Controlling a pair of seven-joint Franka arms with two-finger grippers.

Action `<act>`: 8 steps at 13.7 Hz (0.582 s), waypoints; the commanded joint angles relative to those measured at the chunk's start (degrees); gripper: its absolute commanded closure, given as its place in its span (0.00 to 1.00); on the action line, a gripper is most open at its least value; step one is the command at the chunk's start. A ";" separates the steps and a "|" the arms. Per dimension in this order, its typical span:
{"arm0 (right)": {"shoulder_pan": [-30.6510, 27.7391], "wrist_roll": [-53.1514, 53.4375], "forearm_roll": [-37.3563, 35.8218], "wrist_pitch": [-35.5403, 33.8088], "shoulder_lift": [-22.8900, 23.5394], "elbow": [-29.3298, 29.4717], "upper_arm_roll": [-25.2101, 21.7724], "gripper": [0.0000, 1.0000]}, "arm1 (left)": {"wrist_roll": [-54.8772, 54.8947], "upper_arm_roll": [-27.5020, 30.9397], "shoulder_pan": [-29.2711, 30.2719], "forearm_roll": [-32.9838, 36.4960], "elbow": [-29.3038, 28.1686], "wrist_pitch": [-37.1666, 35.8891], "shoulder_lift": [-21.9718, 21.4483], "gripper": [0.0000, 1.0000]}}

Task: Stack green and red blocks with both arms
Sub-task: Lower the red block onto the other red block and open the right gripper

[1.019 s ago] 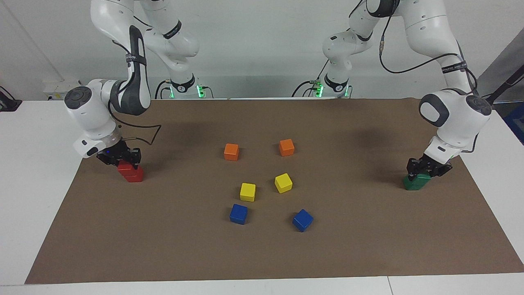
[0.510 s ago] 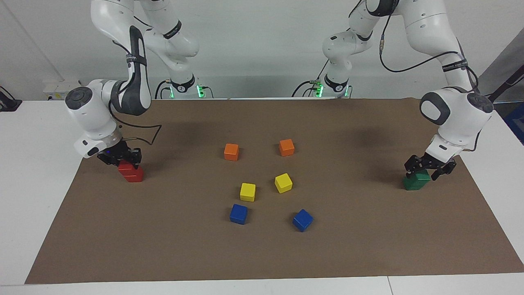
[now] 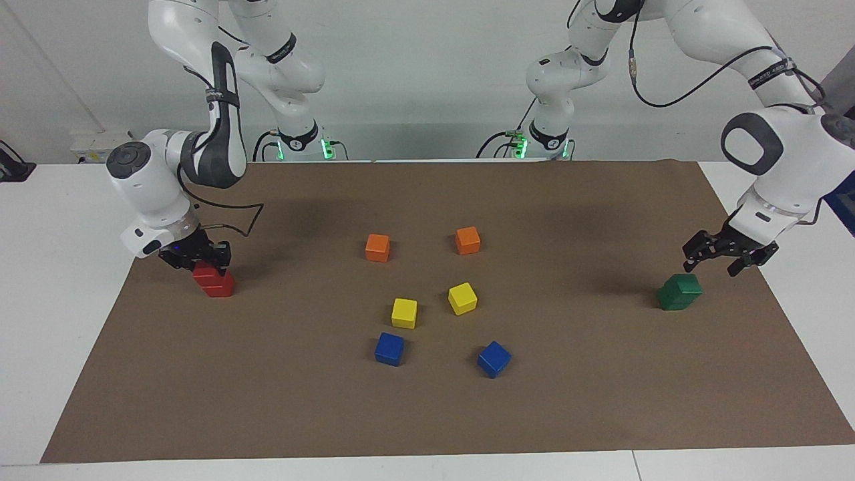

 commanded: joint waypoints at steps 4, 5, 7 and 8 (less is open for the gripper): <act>-0.98 -0.42 -0.51 1.24 -0.32 -0.93 0.73 0.00 | -16.06 0.09 -6.66 0.14 1.66 -11.59 -9.02 0.00; -0.98 -0.33 -0.51 0.20 -0.32 -0.58 0.73 0.00 | -16.60 0.01 -7.18 -0.30 1.75 -13.00 -9.82 0.00; -0.19 1.77 -0.51 -3.48 -1.10 0.99 0.90 0.00 | -16.95 -0.08 -7.63 -0.48 2.36 -15.47 -10.70 0.00; 0.60 3.35 -0.51 -6.98 -1.19 3.27 1.08 0.00 | -16.95 -0.17 -7.89 -0.39 3.06 -16.52 -10.79 0.00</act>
